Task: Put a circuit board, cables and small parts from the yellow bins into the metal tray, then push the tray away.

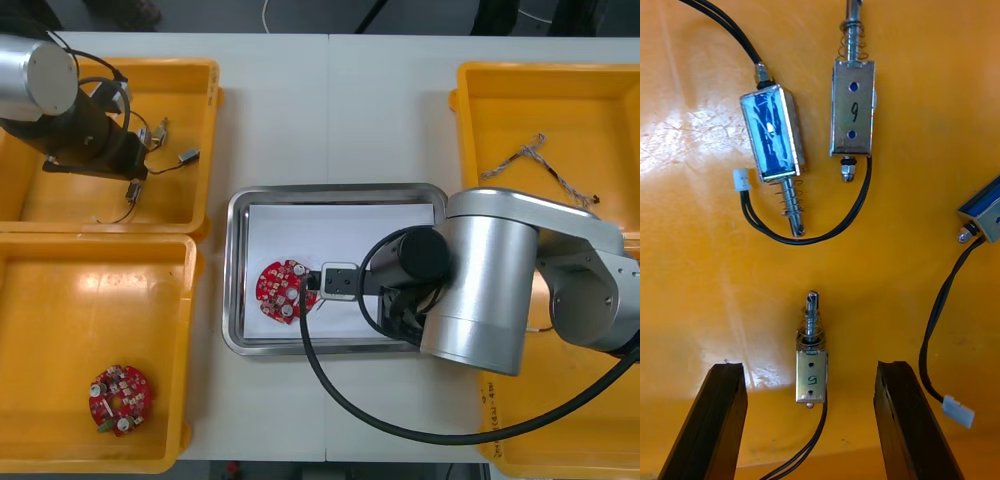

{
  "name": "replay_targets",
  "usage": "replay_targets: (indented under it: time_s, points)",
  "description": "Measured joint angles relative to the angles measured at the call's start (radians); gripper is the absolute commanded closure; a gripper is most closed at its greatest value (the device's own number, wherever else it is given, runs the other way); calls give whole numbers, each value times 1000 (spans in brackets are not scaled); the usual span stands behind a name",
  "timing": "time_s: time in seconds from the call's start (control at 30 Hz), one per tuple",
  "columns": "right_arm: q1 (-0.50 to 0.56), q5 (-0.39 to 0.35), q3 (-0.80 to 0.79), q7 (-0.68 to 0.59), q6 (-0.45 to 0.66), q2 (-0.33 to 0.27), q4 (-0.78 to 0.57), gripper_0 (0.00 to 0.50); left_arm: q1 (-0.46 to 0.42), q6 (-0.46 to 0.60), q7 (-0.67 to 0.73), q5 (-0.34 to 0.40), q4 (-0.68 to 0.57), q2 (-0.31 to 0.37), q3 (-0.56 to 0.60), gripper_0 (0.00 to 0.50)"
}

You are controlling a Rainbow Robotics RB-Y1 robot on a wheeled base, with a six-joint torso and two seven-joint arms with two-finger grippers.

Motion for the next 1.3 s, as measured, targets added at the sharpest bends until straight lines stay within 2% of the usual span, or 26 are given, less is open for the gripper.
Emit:
replay_targets:
  time_s: [0.33, 0.57, 0.6, 0.63, 0.7, 0.73, 0.77, 0.8, 0.83, 0.87, 1.0, 1.03, 1.07, 1.1, 1.13, 1.3]
  points:
    - [0, 2, 17, 62, -100, 0, 122, 500, 35, -34, 0, 0, 0, 0, -33, 0]
    - [0, 2, 19, 66, -112, 0, 154, 500, 63, -86, 0, 0, 0, 0, -47, 0]
    - [0, 2, 20, 71, -112, 0, 155, 469, 66, -92, 0, 0, 0, 0, -49, 0]
    - [0, 2, 21, 80, -112, 0, 156, 410, 69, -98, 0, 0, 0, 0, -50, 0]
    - [0, 2, 25, 101, -112, 0, 156, 359, 75, -110, 0, 0, 1, 0, -51, 0]
    - [0, 2, 28, 109, -112, 0, 157, 301, 79, -116, 0, 0, 1, 0, -51, 0]
    - [0, 2, 30, 115, -112, 0, 157, 234, 83, -121, 0, 0, 1, 0, -51, 0]
    - [0, 3, 32, 118, -112, 0, 157, 100, 86, -125, 0, 0, 1, 0, -51, 0]
    - [0, 4, 35, 118, -112, 0, 158, 18, 88, -128, 0, 0, 1, 0, -51, 0]
    - [0, 5, 36, 118, -112, 0, 158, 0, 89, -130, 0, 0, 1, 0, -51, 0]
    - [0, 6, 36, 118, -112, 0, 158, 0, 89, -131, 0, 0, 1, 0, -51, 0]
    - [0, 7, 36, 118, -112, 0, 158, 0, 89, -131, 0, 0, 1, 0, -51, 68]
    - [0, 7, 36, 118, -112, 0, 158, 0, 89, -132, 0, 0, 1, 0, -51, 174]
    - [0, 7, 36, 118, -112, 0, 158, 0, 89, -133, 0, 0, 1, 0, -51, 476]
    - [0, 7, 36, 118, -112, 0, 158, 0, 89, -135, 0, 0, 1, 0, -51, 500]
    - [0, 7, 36, 118, -112, 0, 158, 0, 89, -138, 0, 0, 1, 0, -51, 500]
